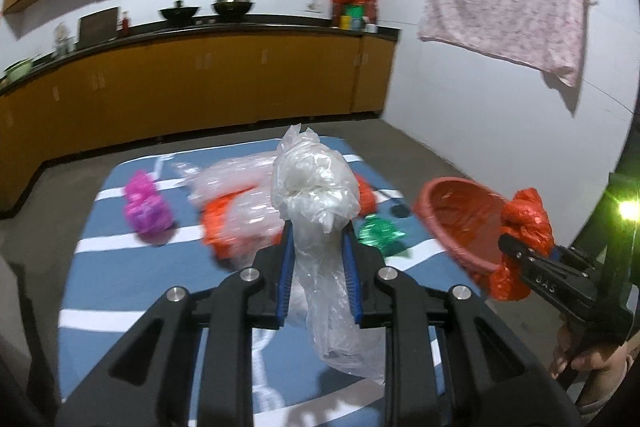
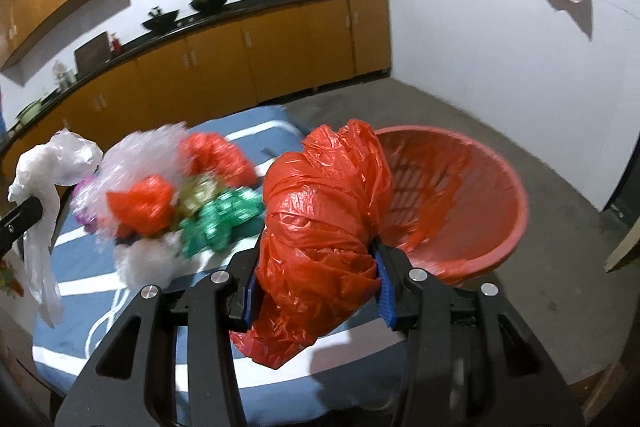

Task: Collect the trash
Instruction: 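Carry both bags over the orange wastebasket and open both tools to drop them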

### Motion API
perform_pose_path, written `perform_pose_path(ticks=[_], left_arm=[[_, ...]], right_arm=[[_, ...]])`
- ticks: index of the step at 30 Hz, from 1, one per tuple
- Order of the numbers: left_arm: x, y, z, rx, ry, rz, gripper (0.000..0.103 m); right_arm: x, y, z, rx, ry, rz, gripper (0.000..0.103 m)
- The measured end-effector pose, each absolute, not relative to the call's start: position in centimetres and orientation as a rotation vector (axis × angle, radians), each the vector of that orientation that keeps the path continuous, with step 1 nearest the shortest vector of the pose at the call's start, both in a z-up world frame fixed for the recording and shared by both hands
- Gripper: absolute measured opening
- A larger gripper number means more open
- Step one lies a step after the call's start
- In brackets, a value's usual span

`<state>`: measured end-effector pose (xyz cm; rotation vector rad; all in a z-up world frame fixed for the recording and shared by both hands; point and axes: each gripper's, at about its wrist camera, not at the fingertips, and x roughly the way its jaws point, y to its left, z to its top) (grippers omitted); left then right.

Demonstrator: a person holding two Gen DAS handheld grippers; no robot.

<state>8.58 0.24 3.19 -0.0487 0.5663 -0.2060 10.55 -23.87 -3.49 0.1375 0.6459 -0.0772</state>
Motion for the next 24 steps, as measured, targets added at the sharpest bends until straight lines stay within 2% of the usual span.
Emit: perform_pose_path(ticks=[13, 24], left_arm=[[12.5, -8.9, 3.1, -0.025, 0.566, -0.388, 0.023], [18.6, -17.6, -0.1, 0.037, 0.628, -0.523, 0.023]], right_arm=[[11.8, -30.8, -2.5, 0.167, 0.595, -0.216, 0.045], [14.8, -35.3, -3.3, 0.215, 0.596, -0.259, 0.045]])
